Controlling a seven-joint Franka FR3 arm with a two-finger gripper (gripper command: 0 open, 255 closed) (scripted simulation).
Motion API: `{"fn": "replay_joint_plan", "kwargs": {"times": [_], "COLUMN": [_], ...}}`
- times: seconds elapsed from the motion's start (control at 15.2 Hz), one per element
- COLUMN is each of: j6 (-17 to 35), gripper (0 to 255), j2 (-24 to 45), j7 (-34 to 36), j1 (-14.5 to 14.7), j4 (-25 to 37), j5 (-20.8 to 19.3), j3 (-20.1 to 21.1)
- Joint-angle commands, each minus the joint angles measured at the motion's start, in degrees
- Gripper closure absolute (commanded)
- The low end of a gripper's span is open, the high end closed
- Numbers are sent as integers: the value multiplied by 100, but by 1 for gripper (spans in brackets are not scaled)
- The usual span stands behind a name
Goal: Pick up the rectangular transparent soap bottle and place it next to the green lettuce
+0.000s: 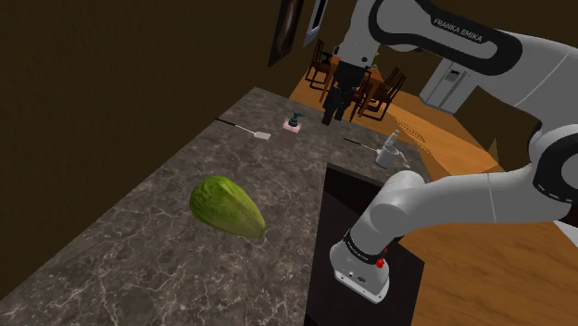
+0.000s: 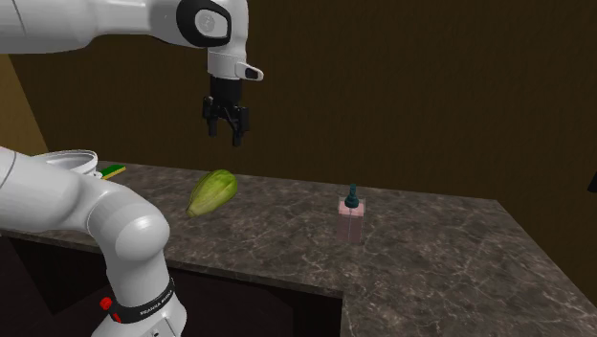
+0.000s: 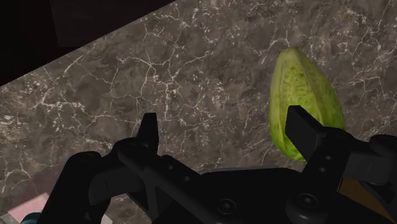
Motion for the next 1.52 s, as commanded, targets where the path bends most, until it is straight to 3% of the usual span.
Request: {"fn": "replay_joint_plan", "kwargs": {"times": [0.0, 0.79, 1.45], "j6": [0, 1457, 2215], "gripper": [0, 0, 0], "j2": [0, 1955, 3988], "j7": [0, -1076, -2062], "j1": [0, -240, -381], "j4": [0, 537, 1767], "j5": [0, -400, -38], "j3": [0, -1004, -1711]}}
